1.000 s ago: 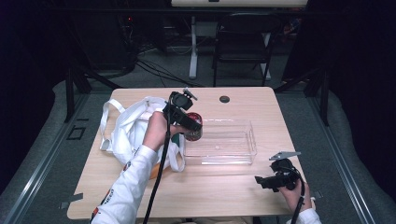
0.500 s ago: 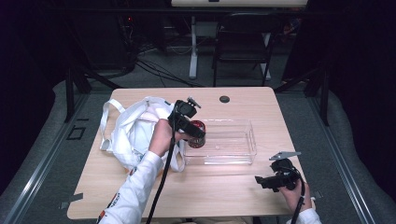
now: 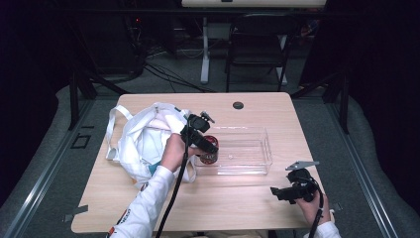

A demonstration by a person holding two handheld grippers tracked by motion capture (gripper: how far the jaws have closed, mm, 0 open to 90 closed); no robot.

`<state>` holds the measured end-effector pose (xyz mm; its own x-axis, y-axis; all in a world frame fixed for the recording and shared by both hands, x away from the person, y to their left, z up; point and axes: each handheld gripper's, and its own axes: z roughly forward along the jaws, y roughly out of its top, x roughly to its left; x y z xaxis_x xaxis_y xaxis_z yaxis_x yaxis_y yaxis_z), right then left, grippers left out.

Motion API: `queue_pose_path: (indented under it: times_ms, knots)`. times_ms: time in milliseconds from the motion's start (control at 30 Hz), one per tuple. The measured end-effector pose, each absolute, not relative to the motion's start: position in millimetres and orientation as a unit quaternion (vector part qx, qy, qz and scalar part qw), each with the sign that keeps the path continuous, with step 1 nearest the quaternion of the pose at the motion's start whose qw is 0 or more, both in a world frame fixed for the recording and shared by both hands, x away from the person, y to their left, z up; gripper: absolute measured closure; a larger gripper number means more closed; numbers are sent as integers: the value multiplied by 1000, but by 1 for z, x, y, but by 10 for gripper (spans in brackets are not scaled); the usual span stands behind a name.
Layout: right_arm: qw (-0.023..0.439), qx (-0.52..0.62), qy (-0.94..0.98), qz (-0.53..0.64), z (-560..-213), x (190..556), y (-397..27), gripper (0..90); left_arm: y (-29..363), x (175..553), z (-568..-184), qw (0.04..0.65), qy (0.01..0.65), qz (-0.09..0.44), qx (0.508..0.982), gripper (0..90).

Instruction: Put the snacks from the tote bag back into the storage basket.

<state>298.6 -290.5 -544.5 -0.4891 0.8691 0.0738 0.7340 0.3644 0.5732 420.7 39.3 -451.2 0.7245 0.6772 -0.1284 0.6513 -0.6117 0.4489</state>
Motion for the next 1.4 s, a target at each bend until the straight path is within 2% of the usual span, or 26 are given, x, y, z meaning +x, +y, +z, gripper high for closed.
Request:
queue_pose_path:
  times_ms: [600, 1400]
  knots:
    - [123, 491, 817, 277, -544, 299, -291, 140, 33, 420, -477, 215, 375, 21, 901, 259]
    - [123, 491, 816, 278, -544, 298, -291, 140, 26, 420, -491, 183, 370, 29, 910, 258]
